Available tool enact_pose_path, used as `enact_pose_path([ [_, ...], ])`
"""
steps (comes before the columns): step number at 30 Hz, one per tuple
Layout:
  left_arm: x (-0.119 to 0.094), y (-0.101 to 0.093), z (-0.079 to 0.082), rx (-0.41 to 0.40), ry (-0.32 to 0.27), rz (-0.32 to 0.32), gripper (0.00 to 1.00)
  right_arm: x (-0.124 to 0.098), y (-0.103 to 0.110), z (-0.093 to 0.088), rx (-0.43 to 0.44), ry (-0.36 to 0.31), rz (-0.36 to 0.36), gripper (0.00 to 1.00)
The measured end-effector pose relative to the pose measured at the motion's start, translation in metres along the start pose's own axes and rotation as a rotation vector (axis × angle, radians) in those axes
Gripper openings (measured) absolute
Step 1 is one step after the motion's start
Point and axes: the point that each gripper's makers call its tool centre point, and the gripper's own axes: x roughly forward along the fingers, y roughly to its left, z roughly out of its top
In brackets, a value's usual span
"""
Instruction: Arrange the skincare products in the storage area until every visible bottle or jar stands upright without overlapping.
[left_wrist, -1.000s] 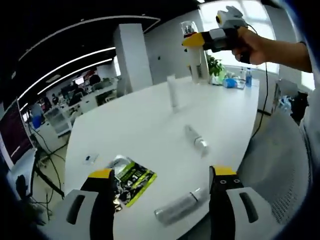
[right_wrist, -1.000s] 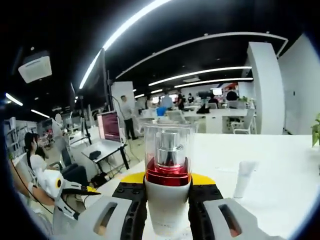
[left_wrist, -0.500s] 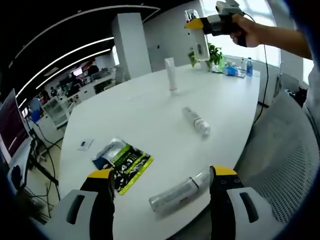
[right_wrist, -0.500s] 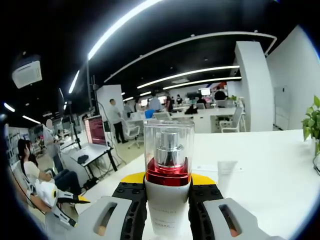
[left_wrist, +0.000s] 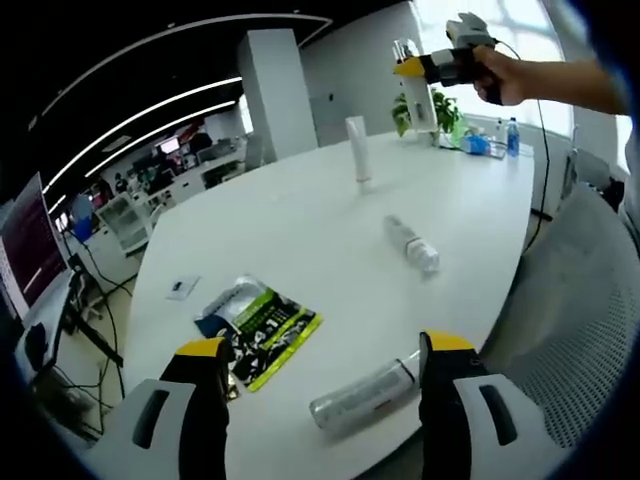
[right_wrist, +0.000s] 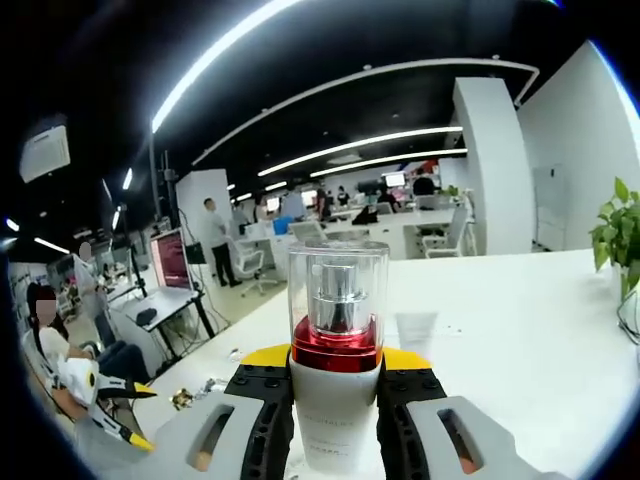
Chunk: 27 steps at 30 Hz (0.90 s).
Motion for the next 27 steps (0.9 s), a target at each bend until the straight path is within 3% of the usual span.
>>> enact_pose_path([
  [27, 0.004, -0.002, -0.011, 0.011, 0.048, -0.008, 0.71, 0.016, -0.063, -0.027, 0.004, 0.040, -0.048, 0.25],
])
